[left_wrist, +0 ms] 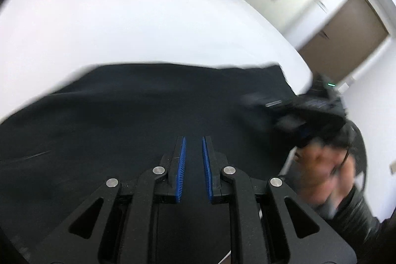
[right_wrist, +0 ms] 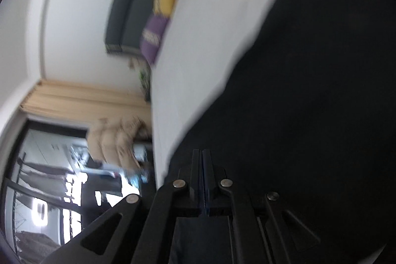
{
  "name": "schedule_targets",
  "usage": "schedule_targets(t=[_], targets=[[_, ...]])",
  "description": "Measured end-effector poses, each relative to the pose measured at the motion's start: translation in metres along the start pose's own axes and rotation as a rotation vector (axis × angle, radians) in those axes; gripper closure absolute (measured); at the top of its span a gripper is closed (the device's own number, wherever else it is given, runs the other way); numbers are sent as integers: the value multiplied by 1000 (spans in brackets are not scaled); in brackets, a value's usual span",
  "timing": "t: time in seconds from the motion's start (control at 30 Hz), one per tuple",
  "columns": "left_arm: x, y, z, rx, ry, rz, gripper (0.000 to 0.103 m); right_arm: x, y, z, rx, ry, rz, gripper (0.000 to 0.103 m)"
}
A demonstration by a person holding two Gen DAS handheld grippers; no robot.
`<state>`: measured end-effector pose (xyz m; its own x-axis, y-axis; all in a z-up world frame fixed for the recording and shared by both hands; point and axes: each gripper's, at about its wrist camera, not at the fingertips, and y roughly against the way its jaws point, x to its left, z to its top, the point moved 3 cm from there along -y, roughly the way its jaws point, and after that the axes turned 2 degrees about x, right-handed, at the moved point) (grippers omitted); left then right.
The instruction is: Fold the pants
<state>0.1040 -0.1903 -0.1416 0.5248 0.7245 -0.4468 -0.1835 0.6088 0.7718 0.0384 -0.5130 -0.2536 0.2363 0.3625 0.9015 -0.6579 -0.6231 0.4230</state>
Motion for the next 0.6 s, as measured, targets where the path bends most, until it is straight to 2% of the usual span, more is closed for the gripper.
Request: schedule_targets(t=[0.03, 0.07, 0.1, 0.13, 0.2, 0.3, 0.33, 0.47, 0.53, 0.6], targets=[[-5, -24, 0, 41, -16, 4, 90, -8, -10, 0, 15, -20, -11, 103], [-2, -37, -2, 67, -11, 21, 90, -20, -11, 2, 7, -51, -20, 103], [3, -44, -5, 80, 7, 21, 90, -12, -17, 11, -8, -64, 0, 103], [10, -44, -9, 65, 35, -13, 90, -9, -11, 13, -32, -53, -7, 103], [26, -33, -14, 41, 68, -17, 90, -16, 16, 25, -84, -4, -75, 103], [56, -10, -20, 11, 111, 23, 90, -48, 49, 58, -174, -97, -41, 103], [67, -3, -24, 2, 133, 32, 90, -41, 44, 56, -203, -107, -53, 103], [105, 35, -47, -44, 203, 63, 90, -60, 84, 68, -314, -147, -94, 103], [127, 56, -56, -73, 222, 49, 90, -66, 97, 61, -345, -138, -118, 103], [148, 76, -69, -94, 223, 87, 90, -73, 115, 65, -367, -139, -134, 103]])
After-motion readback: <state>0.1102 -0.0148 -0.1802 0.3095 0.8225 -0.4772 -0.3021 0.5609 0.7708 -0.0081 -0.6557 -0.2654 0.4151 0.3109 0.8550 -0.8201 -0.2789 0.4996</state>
